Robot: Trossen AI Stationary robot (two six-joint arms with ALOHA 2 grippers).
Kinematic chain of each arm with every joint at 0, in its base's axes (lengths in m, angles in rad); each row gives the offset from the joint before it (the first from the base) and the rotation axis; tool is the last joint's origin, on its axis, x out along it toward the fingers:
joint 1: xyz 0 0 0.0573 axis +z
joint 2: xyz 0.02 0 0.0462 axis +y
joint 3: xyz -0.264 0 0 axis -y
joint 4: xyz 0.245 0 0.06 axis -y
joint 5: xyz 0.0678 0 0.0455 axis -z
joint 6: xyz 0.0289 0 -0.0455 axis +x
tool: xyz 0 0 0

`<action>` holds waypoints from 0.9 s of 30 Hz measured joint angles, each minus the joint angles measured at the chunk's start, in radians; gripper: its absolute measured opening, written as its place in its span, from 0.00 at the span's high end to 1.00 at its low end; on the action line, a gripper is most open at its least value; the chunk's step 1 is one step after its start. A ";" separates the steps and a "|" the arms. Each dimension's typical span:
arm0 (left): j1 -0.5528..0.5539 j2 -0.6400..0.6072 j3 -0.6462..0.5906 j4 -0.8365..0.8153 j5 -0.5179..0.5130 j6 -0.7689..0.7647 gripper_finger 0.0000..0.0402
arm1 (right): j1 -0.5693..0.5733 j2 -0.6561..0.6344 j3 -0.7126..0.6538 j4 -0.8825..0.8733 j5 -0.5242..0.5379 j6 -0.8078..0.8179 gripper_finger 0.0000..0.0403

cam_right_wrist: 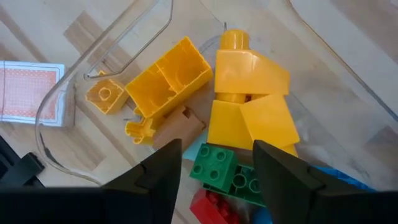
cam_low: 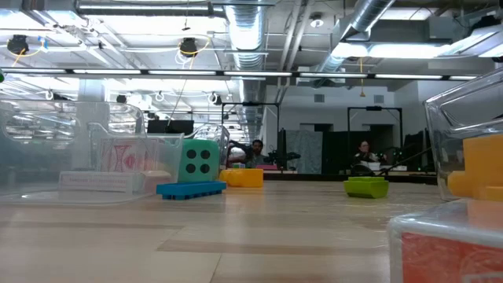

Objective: Pick & Place Toys
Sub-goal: Put the light green game piece into the bottom right transparent bin

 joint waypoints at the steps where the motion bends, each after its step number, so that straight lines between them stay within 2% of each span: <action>1: 0.000 0.000 0.000 0.000 0.000 0.000 0.42 | 0.000 0.000 0.000 -0.002 0.003 -0.001 0.52; 5: 0.000 0.000 0.000 0.000 0.000 0.000 0.42 | 0.000 0.000 0.000 -0.013 0.023 -0.025 0.51; 12: 0.000 0.000 0.000 0.000 0.000 0.000 0.42 | -0.044 0.000 0.015 -0.021 0.090 -0.191 0.51; 14: 0.000 0.000 0.000 0.000 0.000 0.000 0.42 | -0.064 0.000 0.040 -0.021 0.168 -0.263 0.50; 18: 0.000 0.000 0.000 0.000 0.000 0.000 0.42 | -0.100 0.000 0.101 -0.006 0.453 -0.408 0.50; 20: 0.000 0.000 0.000 0.000 0.000 0.000 0.42 | -0.122 -0.001 0.116 0.039 0.540 -0.487 0.48; 25: 0.000 0.000 0.000 0.000 0.000 0.000 0.42 | -0.199 -0.001 0.118 0.183 0.536 -0.644 0.41; 27: 0.000 0.000 0.000 0.000 0.000 0.000 0.42 | -0.234 -0.001 0.118 0.209 0.503 -0.682 0.37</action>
